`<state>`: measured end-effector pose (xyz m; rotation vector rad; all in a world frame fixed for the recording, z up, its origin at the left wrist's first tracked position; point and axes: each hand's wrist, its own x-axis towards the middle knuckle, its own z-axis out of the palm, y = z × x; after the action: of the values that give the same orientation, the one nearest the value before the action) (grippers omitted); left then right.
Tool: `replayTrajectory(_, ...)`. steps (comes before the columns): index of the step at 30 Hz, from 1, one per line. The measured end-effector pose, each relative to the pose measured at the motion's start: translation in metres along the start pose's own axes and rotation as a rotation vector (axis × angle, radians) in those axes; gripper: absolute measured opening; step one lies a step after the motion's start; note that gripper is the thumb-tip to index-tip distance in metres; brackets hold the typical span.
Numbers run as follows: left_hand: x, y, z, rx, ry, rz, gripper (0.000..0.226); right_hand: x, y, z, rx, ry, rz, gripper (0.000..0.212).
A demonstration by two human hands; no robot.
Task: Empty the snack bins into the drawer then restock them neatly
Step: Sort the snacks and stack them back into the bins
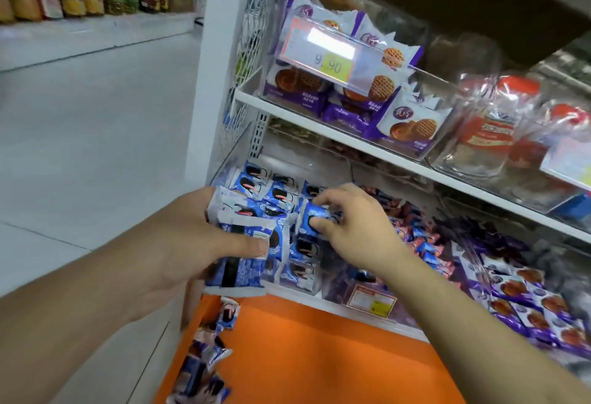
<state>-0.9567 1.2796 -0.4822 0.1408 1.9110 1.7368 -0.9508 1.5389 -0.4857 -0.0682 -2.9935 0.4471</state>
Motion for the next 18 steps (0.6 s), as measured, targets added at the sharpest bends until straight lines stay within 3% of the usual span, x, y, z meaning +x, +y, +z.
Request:
replayTrajectory(7,0.004,-0.004,-0.009,-0.006,0.005,0.014,0.048,0.039,0.001,0.035,-0.526,-0.161,-0.040,0.031)
replayTrajectory(13,0.008,-0.008,-0.006,0.013,0.004,0.019,0.052,0.034,0.008,0.037,-0.726,-0.182,-0.115,0.023)
replayTrajectory(15,0.009,-0.009,-0.004,-0.010,0.004,0.033,0.050,0.026,0.008,0.031,-0.529,-0.125,-0.145,0.021)
replayTrajectory(18,0.010,-0.010,-0.001,-0.035,0.008,0.048,0.051,0.003,-0.015,0.010,0.379,-0.163,-0.070,0.044)
